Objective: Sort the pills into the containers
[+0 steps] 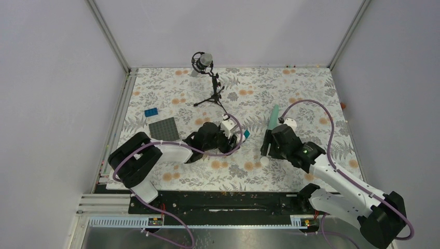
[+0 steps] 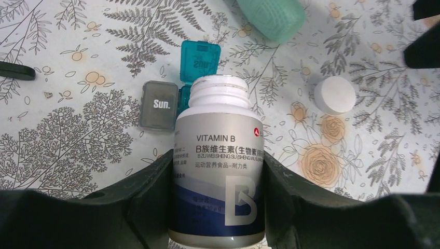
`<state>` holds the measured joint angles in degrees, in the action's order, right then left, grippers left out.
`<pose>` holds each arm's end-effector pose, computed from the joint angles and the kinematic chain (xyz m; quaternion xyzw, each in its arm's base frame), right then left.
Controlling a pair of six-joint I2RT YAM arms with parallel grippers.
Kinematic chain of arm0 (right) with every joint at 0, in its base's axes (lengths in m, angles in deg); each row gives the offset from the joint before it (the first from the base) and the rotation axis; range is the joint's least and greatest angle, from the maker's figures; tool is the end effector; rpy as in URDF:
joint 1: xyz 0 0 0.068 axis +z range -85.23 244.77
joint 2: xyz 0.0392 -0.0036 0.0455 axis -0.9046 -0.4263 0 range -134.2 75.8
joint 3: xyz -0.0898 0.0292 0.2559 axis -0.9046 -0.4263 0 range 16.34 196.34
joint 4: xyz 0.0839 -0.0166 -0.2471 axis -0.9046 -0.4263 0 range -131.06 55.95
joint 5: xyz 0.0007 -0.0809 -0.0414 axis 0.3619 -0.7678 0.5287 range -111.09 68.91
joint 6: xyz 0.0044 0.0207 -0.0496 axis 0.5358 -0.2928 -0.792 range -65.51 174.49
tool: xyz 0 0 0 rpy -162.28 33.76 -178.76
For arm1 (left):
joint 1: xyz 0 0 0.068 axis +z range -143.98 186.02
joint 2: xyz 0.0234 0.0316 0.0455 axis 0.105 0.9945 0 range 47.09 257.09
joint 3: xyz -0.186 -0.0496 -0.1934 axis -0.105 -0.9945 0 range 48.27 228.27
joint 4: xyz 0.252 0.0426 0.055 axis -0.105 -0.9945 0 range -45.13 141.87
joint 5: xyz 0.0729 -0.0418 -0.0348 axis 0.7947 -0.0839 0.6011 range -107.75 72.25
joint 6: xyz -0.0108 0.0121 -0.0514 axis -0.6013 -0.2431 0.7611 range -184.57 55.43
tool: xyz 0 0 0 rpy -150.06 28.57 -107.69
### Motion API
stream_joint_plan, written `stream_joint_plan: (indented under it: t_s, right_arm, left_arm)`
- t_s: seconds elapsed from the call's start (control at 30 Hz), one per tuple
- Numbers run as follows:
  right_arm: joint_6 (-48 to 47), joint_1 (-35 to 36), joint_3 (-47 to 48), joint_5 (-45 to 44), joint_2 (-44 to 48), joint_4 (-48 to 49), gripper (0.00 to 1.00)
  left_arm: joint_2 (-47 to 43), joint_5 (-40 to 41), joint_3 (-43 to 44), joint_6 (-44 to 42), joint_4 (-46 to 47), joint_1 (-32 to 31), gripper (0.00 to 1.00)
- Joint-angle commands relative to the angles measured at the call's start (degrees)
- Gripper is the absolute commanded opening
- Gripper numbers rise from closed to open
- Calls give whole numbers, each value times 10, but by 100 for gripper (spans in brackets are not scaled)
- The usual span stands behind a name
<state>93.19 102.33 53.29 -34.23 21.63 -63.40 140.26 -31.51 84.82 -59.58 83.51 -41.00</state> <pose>0.1570 0.1107 0.2334 0.0515 0.9224 0.1433 0.3548 0.2105 -0.2384 0.1598 0.3604 0.7584 -0.3248 0.4353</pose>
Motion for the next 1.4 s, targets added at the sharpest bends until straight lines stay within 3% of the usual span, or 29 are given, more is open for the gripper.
stream_joint_plan:
  t_s: [0.0,0.53,1.37]
  right_arm:
    - [-6,5,30,-36,23,-30,75]
    - [-4,4,26,-38,33,-35,74]
    - [2,4,8,-40,41,-31,74]
  left_arm:
    - [17,33,40,-5,-13,-2,0]
    - [34,79,95,-22,-135,-3,0]
    - [46,53,182,-69,-289,-13,0]
